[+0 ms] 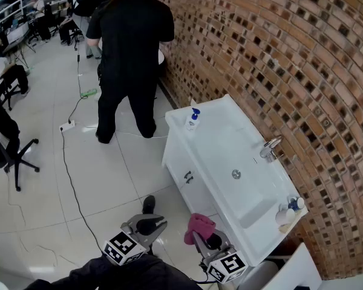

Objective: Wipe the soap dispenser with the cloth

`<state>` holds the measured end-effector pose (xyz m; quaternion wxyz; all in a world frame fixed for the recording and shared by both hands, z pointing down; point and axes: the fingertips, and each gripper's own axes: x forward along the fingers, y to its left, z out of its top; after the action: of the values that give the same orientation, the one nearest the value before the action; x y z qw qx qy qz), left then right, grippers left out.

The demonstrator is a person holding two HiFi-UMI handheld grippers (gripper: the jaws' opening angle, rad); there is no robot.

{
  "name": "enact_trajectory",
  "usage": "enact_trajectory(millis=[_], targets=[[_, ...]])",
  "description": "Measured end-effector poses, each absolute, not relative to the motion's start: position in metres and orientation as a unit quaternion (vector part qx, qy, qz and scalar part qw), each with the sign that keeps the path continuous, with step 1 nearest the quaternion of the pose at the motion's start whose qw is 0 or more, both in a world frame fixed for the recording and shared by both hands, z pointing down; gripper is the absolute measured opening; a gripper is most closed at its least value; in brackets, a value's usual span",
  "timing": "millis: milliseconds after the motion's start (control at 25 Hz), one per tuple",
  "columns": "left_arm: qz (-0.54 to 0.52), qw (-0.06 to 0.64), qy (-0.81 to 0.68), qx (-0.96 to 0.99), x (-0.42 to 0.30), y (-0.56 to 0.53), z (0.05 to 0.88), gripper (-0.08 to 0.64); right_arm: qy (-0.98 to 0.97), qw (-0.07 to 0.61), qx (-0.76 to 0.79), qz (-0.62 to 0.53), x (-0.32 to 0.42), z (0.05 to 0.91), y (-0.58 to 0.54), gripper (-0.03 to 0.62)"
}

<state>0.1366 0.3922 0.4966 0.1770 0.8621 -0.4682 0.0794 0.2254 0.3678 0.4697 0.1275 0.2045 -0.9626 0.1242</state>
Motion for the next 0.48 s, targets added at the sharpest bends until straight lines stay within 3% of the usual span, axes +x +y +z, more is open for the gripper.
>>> enact_trajectory(millis=[480], targets=[[0.092,0.172,-0.424,0.884,0.021,0.151,0.494,0.032,-0.953,0.158,0.228,0.122,0.101,0.469,0.134,0.075]])
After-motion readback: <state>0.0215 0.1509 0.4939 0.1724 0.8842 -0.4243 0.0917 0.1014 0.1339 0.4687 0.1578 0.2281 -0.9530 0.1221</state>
